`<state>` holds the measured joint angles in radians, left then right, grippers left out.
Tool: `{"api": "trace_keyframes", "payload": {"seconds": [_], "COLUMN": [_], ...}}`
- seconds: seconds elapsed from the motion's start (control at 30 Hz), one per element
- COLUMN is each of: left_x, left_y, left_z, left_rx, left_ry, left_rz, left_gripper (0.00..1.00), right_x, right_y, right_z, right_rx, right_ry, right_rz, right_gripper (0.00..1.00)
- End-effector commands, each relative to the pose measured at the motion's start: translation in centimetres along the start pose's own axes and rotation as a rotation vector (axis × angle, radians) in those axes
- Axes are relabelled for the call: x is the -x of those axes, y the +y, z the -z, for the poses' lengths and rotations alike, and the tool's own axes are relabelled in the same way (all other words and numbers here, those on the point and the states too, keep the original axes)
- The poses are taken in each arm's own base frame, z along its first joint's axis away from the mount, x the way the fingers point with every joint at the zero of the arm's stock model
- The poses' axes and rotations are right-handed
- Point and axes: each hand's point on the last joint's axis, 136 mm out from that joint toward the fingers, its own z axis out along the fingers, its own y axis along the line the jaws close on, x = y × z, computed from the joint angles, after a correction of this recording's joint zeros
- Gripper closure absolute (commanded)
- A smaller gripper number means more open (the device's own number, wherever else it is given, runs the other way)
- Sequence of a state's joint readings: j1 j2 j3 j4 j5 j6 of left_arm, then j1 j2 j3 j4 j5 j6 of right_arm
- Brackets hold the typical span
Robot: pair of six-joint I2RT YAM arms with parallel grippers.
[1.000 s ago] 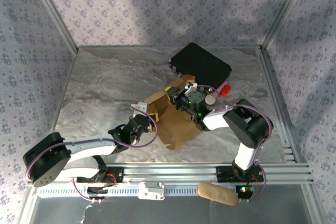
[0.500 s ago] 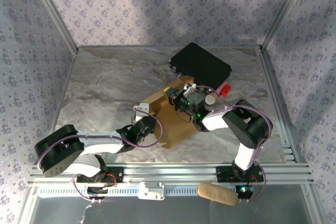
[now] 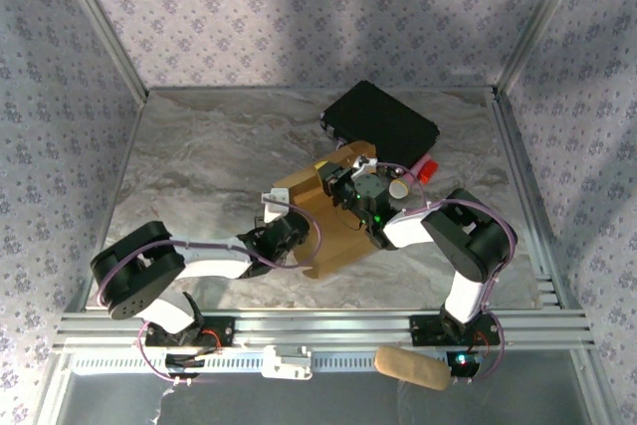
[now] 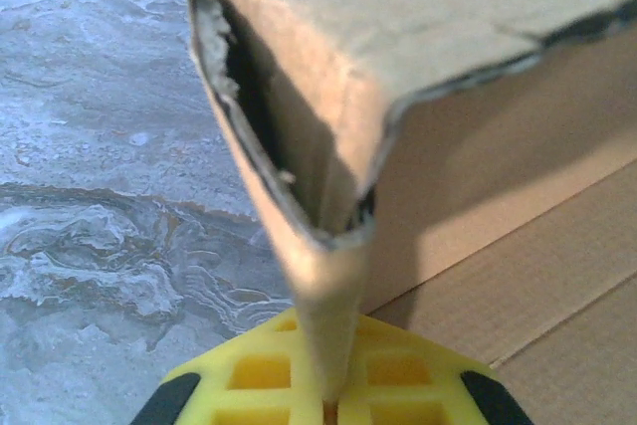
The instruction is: Fold the paper box
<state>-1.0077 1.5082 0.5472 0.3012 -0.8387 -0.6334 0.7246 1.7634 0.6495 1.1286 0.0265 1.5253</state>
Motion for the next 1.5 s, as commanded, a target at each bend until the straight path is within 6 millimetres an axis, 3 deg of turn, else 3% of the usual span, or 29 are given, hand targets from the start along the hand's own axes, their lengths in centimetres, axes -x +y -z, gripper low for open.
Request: {"api": "trace_keyframes", "payload": {"seconds": [0.0,0.2,0.53,0.67,0.83,1.0,1.17,1.3,1.4,1.47], "left_x": [1.2,0.9,0.9,0.5,0.1,0.6,1.8,2.1,2.2,2.3], "left_y": [-1.5,-0.3,4.0,3.5,1.4,0.9,1.4,1.7,2.2,2.9], "left_z": [-0.1,-0.4,0.6,0.2,-0.9,-1.1,-1.0,-1.3,-1.3,-1.2], "left_rx": [-0.014,0.076,0.388,0.398,0.257,0.202,0.185,0.188,0.216,0.255], "left_ry": [-0.009,0.000,-0.006,-0.006,0.015,0.016,0.005,0.009,0.011,0.011], "left_rz": [0.040,0.053,0.042,0.025,0.033,0.037,0.070,0.074,0.073,0.076], "left_gripper": [0.99,1.00,1.00,1.00,1.00,0.78,0.76,0.81,1.00,1.00], "right_x": [-3.0,-3.1,-2.8,-2.9,-2.8,-2.7,-2.6,-2.7,-2.7,-2.6], "right_y": [-2.9,-2.9,-2.7,-2.8,-3.1,-3.4,-3.6,-3.5,-3.4,-3.3], "right_z": [0.4,0.4,1.3,1.3,1.3,1.4,1.4,1.2,1.2,1.3], "right_rx": [-0.083,-0.090,-0.117,-0.125,-0.136,-0.145,-0.151,-0.150,-0.151,-0.159], "right_ry": [0.099,0.088,0.048,0.050,0.050,0.046,0.044,0.047,0.048,0.042], "right_rz": [-0.004,-0.004,0.000,-0.005,-0.008,-0.019,-0.024,-0.030,-0.030,-0.031], "right_gripper": [1.00,1.00,1.00,1.00,1.00,1.00,1.00,1.00,1.00,1.00]}}
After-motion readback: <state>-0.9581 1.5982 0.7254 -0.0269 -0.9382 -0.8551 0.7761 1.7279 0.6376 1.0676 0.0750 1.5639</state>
